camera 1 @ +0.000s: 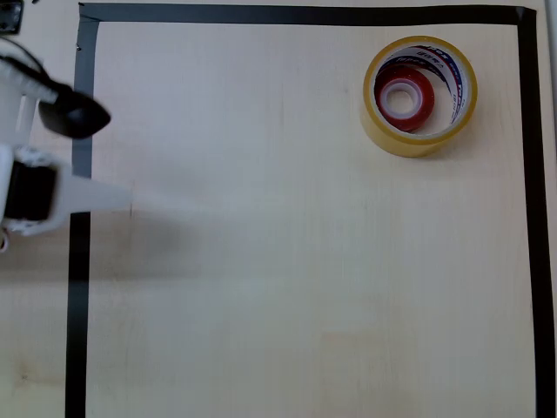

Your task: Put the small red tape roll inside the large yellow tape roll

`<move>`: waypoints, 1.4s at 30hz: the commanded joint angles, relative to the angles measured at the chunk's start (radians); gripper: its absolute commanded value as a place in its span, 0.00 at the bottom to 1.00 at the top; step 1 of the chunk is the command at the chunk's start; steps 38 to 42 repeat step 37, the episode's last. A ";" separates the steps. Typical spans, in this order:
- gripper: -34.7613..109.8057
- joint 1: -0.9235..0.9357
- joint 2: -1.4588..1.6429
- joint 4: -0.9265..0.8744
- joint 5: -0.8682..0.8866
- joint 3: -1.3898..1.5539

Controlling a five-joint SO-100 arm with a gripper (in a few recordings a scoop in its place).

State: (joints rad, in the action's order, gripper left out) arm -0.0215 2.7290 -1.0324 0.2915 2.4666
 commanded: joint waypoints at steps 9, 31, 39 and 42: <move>0.24 0.012 0.606 0.014 -0.055 0.460; 0.24 -0.029 0.606 0.031 -0.114 0.607; 0.24 -0.026 0.606 0.031 -0.114 0.607; 0.24 -0.026 0.606 0.031 -0.114 0.607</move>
